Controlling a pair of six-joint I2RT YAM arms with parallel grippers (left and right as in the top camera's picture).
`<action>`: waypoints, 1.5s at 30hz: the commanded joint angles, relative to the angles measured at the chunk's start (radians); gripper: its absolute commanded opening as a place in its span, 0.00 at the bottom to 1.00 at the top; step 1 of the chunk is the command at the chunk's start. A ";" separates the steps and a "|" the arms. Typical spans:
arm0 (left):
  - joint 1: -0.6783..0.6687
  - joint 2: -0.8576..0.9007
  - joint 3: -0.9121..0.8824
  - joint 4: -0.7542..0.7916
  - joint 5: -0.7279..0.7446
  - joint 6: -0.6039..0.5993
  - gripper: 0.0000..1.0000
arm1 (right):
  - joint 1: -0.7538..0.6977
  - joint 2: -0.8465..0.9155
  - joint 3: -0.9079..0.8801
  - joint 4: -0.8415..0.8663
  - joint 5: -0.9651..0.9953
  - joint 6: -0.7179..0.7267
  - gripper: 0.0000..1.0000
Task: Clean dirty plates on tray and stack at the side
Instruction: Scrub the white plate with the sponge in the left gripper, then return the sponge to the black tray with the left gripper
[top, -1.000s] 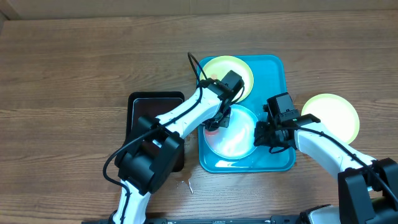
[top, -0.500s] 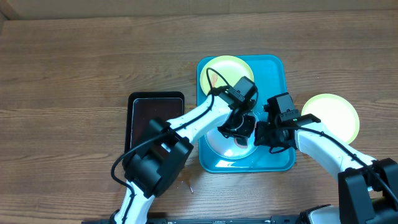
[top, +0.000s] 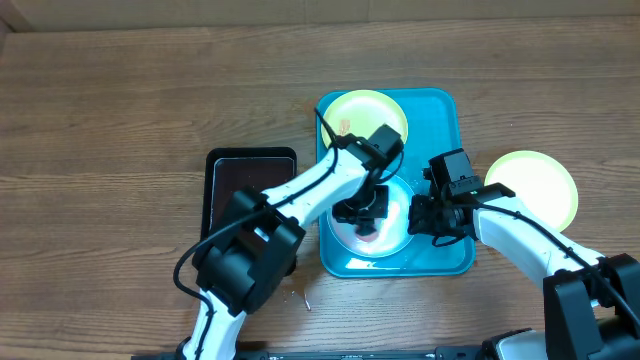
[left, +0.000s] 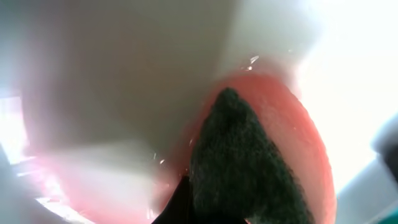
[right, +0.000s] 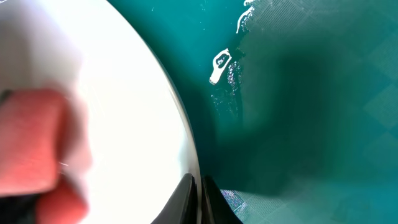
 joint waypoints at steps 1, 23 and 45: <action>0.055 0.014 -0.003 -0.066 -0.266 -0.040 0.04 | -0.003 0.007 -0.016 -0.009 0.051 -0.008 0.05; 0.062 -0.200 0.095 -0.254 -0.325 -0.015 0.04 | -0.003 0.007 -0.016 -0.012 0.051 -0.008 0.05; 0.346 -0.510 -0.433 -0.066 -0.377 0.044 0.04 | -0.003 0.007 -0.016 -0.011 0.051 -0.008 0.05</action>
